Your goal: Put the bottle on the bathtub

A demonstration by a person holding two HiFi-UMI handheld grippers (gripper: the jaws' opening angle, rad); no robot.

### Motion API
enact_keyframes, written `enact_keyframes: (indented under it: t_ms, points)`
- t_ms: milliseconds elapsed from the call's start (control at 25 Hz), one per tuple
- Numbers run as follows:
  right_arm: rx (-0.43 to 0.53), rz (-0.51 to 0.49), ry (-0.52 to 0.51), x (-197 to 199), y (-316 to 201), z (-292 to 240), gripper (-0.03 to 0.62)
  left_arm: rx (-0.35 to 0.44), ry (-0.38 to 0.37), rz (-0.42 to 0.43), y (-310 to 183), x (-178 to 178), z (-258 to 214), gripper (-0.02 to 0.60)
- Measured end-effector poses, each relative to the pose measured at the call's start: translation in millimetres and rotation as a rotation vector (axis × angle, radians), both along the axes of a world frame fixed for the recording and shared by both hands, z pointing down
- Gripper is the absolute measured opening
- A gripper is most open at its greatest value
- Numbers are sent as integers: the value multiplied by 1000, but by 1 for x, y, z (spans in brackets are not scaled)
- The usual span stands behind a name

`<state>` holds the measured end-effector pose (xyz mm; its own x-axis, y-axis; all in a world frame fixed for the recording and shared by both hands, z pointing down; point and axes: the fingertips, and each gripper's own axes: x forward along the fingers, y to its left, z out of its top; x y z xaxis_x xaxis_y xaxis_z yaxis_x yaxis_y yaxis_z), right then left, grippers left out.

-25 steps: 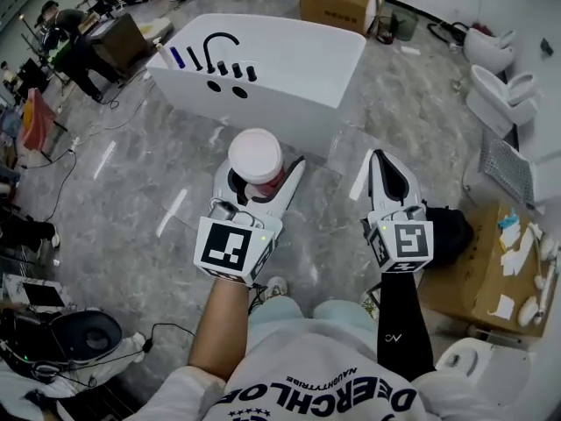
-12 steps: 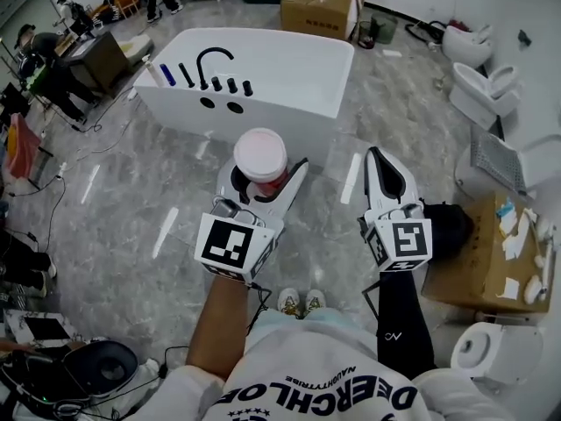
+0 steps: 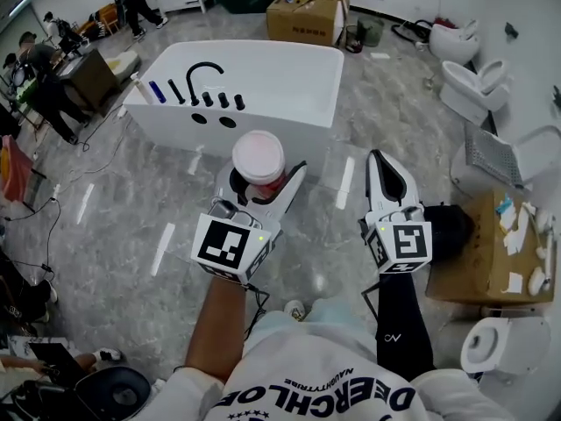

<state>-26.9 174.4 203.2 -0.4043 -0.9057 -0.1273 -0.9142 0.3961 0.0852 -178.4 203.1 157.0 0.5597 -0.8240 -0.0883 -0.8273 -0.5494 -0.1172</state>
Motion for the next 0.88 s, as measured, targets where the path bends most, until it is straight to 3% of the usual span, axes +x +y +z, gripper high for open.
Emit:
enact_keyframes:
  t_ms: [400,600,880]
  points:
    - [24,35,-34,3,-89,20,29,4,3,26,-94,-2,27,298]
    - [23,34,-43,14,-184,35,31,10,2,11,-189,6,44,298]
    - [8,35,-41,34,-348,23,30,1,3,-11,-341,21,32,298]
